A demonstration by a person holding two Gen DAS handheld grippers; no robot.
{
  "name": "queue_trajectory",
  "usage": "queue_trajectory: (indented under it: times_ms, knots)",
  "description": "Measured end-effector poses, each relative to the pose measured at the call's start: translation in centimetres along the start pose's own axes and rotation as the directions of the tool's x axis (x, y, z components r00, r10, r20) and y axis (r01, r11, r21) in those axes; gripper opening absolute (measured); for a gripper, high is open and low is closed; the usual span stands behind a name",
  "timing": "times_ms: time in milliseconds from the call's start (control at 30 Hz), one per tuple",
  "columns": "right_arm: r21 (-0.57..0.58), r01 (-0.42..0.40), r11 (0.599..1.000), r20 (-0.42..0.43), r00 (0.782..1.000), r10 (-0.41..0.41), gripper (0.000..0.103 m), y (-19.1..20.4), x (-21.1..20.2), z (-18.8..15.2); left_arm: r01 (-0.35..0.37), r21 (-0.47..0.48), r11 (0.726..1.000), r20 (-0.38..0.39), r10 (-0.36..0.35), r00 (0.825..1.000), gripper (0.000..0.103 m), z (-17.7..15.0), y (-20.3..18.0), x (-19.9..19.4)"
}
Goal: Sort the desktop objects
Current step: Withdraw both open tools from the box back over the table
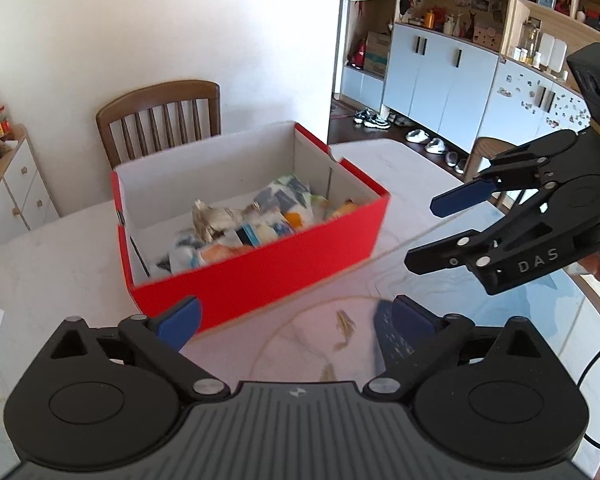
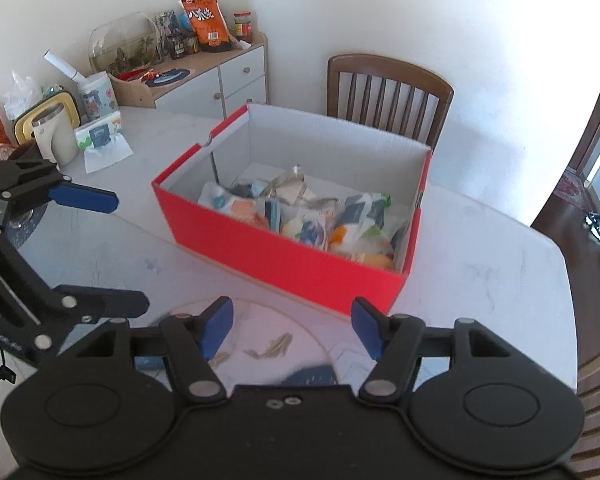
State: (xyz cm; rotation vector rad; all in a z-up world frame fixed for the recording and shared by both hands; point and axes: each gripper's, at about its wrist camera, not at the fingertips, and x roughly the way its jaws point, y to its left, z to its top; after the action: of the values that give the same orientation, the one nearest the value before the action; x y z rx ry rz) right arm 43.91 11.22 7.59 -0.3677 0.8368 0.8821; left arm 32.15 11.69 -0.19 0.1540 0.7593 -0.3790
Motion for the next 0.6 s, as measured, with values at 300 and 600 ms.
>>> queue_trajectory:
  times_ms: [300,600]
  knots:
    - [0.028,0.003,1.0,-0.045,0.999,-0.002,0.066,1.3,0.8,-4.0,0.075,0.063,0.995,-0.025,-0.074,0.997,0.103,-4.9,-2.2,-0.8]
    - [0.061,0.02,0.998,-0.104,0.995,-0.014,0.066,2.2,2.7,-6.8,0.164,0.144,0.976,-0.086,-0.153,0.985,0.103,-9.3,-5.0,0.1]
